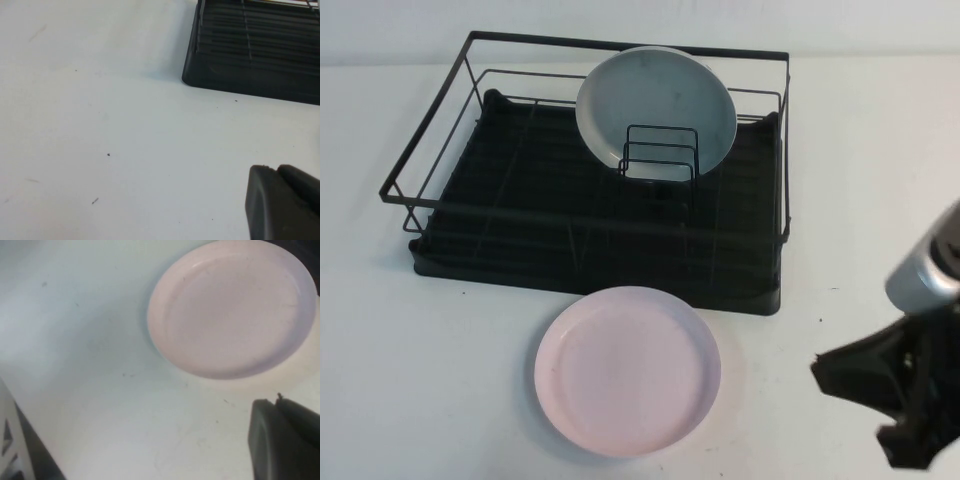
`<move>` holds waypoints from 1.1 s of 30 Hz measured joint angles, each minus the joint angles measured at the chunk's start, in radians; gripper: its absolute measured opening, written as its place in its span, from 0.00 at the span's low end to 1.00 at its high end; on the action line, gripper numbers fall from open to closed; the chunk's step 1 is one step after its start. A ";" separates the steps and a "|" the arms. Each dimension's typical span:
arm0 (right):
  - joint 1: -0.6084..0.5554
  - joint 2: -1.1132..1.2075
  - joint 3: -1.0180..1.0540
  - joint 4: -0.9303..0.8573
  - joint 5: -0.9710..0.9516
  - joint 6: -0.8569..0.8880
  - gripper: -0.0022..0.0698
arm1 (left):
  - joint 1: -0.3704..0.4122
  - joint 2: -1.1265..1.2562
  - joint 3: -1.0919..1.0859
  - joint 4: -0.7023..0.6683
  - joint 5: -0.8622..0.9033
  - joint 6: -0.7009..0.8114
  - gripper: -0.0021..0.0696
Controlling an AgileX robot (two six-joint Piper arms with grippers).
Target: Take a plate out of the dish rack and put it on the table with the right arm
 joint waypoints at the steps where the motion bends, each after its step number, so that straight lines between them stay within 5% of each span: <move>1: 0.000 -0.021 0.004 -0.031 0.008 0.000 0.01 | 0.000 0.000 0.000 0.000 0.000 0.000 0.02; 9: -0.017 -0.143 0.147 -0.225 -0.142 0.052 0.01 | 0.000 0.000 0.000 0.000 0.000 0.000 0.02; 21: -0.442 -0.667 0.665 -0.278 -0.564 0.065 0.00 | 0.000 0.000 0.000 0.000 0.000 0.000 0.02; 33: -0.471 -1.007 0.808 -0.250 -0.605 0.066 0.00 | 0.000 0.000 0.000 0.000 0.000 0.000 0.02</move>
